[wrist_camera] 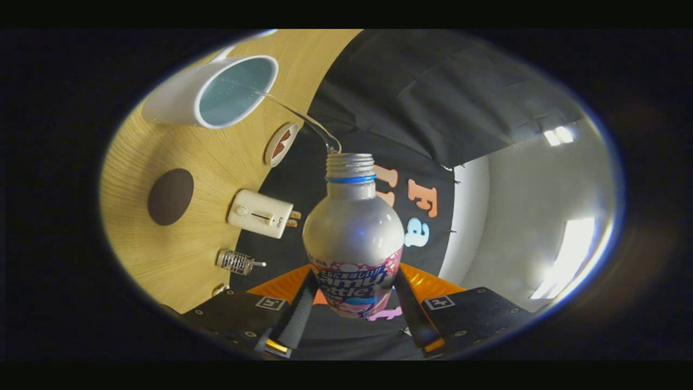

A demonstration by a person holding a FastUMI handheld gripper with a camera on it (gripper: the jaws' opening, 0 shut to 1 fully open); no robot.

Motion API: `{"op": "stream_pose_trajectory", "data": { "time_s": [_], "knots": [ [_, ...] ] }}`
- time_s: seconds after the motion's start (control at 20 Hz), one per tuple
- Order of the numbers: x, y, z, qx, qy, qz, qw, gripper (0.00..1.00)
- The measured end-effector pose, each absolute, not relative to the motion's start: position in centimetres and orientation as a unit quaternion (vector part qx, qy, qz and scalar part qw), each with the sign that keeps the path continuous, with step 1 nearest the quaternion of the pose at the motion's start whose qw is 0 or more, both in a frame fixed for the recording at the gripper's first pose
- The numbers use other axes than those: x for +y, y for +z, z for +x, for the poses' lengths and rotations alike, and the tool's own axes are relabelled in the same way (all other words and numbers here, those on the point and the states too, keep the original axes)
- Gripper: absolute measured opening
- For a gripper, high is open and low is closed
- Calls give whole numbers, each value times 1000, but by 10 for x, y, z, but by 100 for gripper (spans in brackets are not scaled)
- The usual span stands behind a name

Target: Take the bottle from table, then pour the juice into the cup, finally place the bottle on the coaster

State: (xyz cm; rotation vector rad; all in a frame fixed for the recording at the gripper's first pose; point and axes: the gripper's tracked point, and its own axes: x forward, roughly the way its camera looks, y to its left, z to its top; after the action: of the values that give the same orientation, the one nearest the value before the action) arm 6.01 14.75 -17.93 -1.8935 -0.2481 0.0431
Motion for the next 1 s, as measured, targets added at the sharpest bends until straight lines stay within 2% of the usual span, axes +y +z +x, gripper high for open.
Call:
{"op": "stream_pose_trajectory", "data": {
  "time_s": [1.0],
  "knots": [
    [163,-183,54,-126,39,-826,548,77]
  ]
}}
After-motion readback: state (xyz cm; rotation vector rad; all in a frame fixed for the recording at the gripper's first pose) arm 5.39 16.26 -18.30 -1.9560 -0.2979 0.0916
